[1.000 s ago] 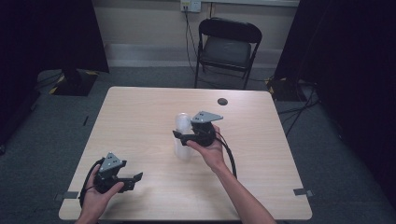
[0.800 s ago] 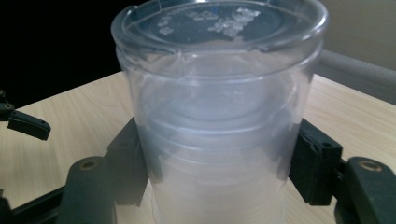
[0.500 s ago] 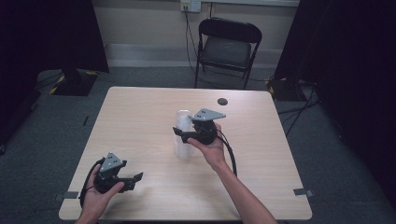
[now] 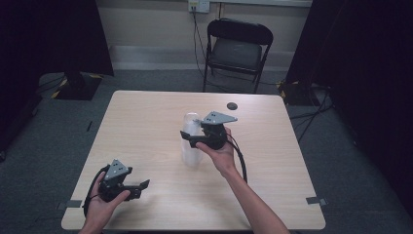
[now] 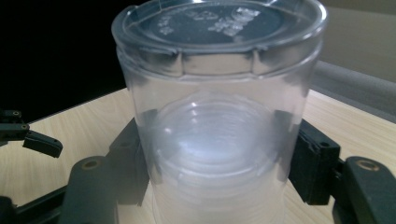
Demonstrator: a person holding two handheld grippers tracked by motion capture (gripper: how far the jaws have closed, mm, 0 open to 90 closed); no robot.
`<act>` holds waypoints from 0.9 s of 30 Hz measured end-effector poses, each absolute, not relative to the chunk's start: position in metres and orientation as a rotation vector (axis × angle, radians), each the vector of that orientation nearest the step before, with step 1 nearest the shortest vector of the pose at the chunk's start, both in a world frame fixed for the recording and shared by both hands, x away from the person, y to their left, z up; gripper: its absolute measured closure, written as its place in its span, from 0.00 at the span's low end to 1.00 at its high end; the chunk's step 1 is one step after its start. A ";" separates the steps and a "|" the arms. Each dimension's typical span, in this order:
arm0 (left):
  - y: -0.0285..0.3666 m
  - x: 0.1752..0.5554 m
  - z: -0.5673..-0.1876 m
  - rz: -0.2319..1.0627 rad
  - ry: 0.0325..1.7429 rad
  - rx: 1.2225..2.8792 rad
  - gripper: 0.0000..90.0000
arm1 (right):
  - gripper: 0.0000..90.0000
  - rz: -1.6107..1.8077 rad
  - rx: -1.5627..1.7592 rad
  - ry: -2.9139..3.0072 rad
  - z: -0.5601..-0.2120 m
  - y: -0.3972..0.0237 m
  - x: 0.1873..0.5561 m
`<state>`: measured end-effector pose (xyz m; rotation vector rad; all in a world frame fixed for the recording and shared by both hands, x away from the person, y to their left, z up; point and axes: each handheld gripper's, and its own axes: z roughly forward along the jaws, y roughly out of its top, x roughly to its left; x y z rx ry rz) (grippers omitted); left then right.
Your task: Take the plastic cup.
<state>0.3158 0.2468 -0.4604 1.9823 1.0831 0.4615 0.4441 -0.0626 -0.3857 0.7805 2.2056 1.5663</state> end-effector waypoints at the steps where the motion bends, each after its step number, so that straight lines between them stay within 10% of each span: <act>1: 0.247 0.316 -0.460 0.462 1.083 1.982 0.20 | 0.37 1.567 0.779 2.204 -0.385 -0.062 0.444; 27: 0.246 0.317 -0.461 0.467 1.092 1.985 0.21 | 0.37 1.621 0.771 2.168 -0.371 -0.066 0.444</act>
